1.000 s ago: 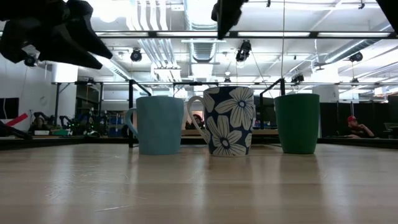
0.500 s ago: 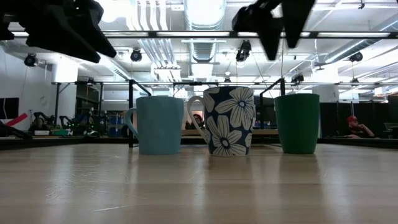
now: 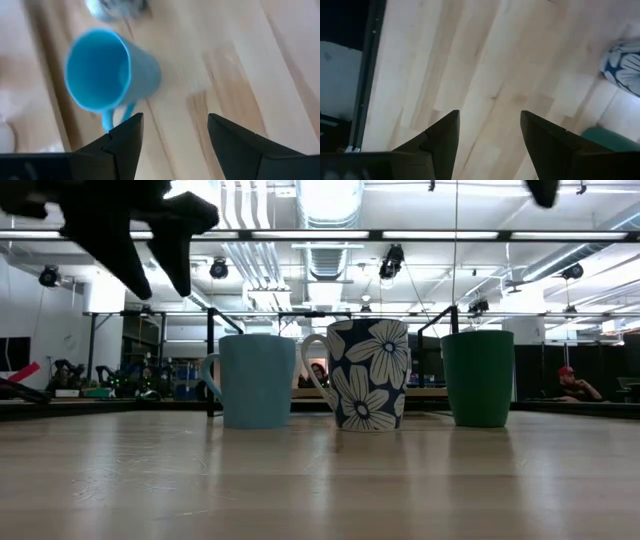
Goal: Stack small to large cups/mugs on shelf
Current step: Put the blue mug on the shelf
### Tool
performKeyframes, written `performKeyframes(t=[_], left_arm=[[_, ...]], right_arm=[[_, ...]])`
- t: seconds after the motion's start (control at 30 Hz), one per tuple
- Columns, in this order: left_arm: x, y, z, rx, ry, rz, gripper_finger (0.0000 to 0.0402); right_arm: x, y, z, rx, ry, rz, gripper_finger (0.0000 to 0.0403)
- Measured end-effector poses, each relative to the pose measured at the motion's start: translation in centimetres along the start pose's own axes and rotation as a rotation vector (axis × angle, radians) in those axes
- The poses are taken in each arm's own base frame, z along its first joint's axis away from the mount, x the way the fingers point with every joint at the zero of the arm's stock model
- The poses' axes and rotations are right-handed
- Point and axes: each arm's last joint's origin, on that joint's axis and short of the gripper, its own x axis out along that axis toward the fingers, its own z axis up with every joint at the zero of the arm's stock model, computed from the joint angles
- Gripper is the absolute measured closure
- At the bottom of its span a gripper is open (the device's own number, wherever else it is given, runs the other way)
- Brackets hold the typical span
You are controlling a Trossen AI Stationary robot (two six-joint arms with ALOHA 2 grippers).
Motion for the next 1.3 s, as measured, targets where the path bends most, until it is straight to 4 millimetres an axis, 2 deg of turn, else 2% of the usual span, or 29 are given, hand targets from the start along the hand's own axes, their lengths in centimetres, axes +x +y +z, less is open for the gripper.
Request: performKeyframes(t=[0.1, 0.2, 0.27, 0.4, 0.6, 0.73, 1.0, 1.2, 1.3], left_arm=[[-0.6, 1.6, 1.2, 0.052, 0.033, -0.122, 0.0194], [-1.0, 3.5, 2.4, 0.081, -0.047, -0.271, 0.02], [-1.0, 5.0, 2.7, 0.052, -0.063, -0.276, 0.0208], [-0.5, 7.5, 2.0, -0.012, -0.034, -0.252, 0.023], [0.9, 9.6, 1.3, -0.082, 0.004, -0.238, 0.0244], [2.5, 10.0, 1.3, -0.087, 0.047, -0.254, 0.0245], [6.7, 9.7, 1.7, -0.043, 0.162, -0.32, 0.0245], [8.6, 9.4, 2.0, 0.025, 0.204, -0.35, 0.0246], [9.4, 9.3, 1.8, 0.085, 0.238, -0.331, 0.0273]], right_arm=[[0.2, 1.1, -0.2, -0.02, -0.009, -0.002, 0.0199], [0.3, 1.7, -0.2, -0.021, -0.024, -0.007, 0.0199], [0.3, 2.0, -0.2, -0.018, -0.034, -0.024, 0.0199], [0.6, 2.5, -0.2, -0.021, -0.049, -0.024, 0.0199], [1.5, 3.4, -0.6, -0.027, -0.034, -0.027, 0.0199], [2.0, 3.8, -0.9, -0.015, -0.016, -0.029, 0.0199], [2.0, 4.2, -1.1, 0.001, -0.018, -0.028, 0.0199], [2.0, 4.4, -1.1, 0.016, -0.024, -0.025, 0.0199], [2.0, 4.4, -1.0, 0.027, -0.027, -0.025, 0.0199]])
